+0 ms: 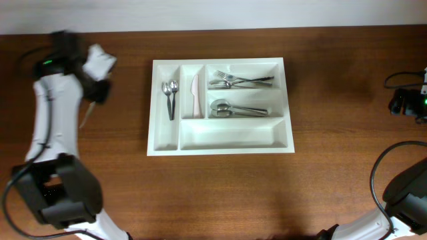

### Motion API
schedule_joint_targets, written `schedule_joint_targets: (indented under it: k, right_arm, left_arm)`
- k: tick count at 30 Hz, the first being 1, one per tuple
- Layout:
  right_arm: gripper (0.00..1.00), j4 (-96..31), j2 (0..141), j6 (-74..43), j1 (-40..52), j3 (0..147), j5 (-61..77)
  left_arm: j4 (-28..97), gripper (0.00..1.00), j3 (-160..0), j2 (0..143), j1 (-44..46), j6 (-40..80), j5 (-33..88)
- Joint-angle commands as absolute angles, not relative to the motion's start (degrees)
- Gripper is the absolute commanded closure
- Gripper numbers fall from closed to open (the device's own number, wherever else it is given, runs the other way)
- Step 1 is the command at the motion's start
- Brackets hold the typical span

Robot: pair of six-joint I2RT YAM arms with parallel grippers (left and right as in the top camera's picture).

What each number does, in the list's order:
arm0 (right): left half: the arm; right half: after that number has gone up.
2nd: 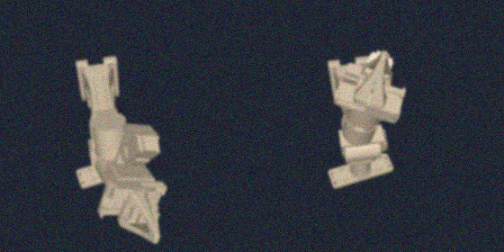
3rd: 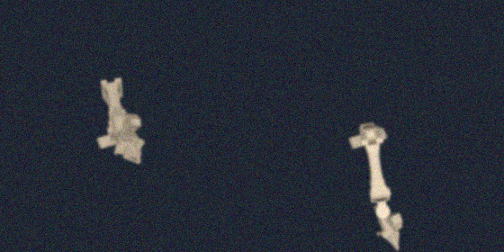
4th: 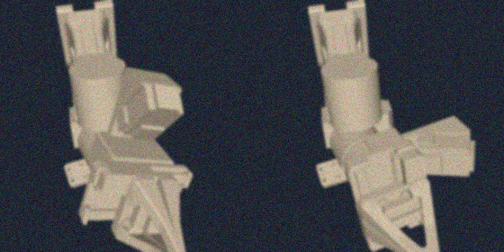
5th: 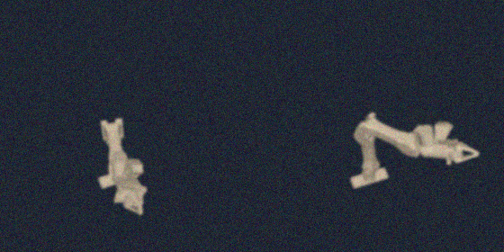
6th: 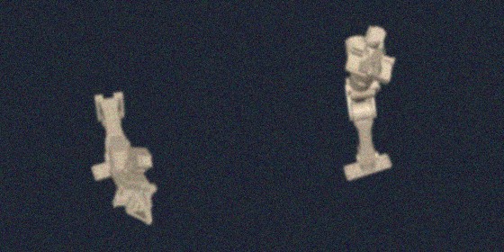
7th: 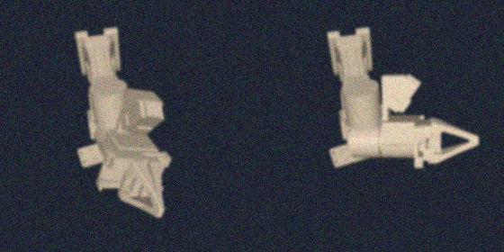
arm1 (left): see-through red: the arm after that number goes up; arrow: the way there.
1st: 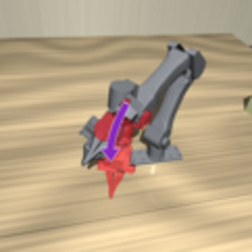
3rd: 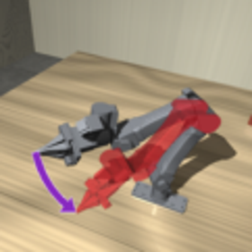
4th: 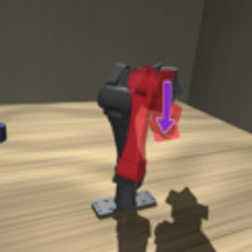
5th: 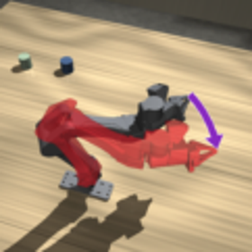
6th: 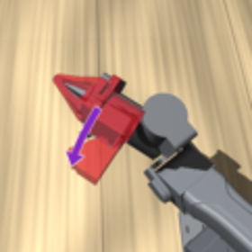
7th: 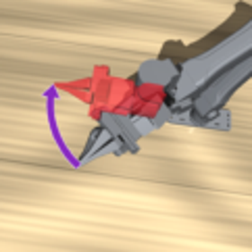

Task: Pack container
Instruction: 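Close the left gripper on the tongs and lift them, then carry the tongs into the long bottom compartment of the tray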

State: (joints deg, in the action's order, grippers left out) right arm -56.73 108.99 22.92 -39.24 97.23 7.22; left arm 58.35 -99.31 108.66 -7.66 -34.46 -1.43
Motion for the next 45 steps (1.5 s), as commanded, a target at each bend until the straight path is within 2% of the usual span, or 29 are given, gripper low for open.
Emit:
schedule_joint_targets:
  k: [1,9,18,25,37,45]
  right_arm:
    - [0.01,-56.69,109.47,22.90,-39.35,96.95,7.97]
    - [0.01,-56.69,109.47,22.90,-39.35,96.95,7.97]
    - [0.01,-56.69,109.47,22.90,-39.35,96.95,7.97]
    - [0.01,-56.69,109.47,22.90,-39.35,96.95,7.97]
    - [0.01,-56.69,109.47,22.90,-39.35,96.95,7.97]
    - [0.01,-56.69,109.47,22.90,-39.35,96.95,7.97]
  left_arm:
    - [58.85,0.98,-102.15,108.62,0.27,-38.02,0.30]
    - [60.58,0.98,-102.65,108.62,20.23,-42.37,0.49]
    - [63.31,0.98,-102.35,108.64,34.04,-42.35,5.89]
    - [63.77,0.97,-101.91,109.60,36.71,-42.37,13.34]
    - [64.77,0.91,-100.75,116.75,36.97,-51.18,10.09]
    - [63.53,0.91,-100.75,119.15,36.97,-54.17,7.05]
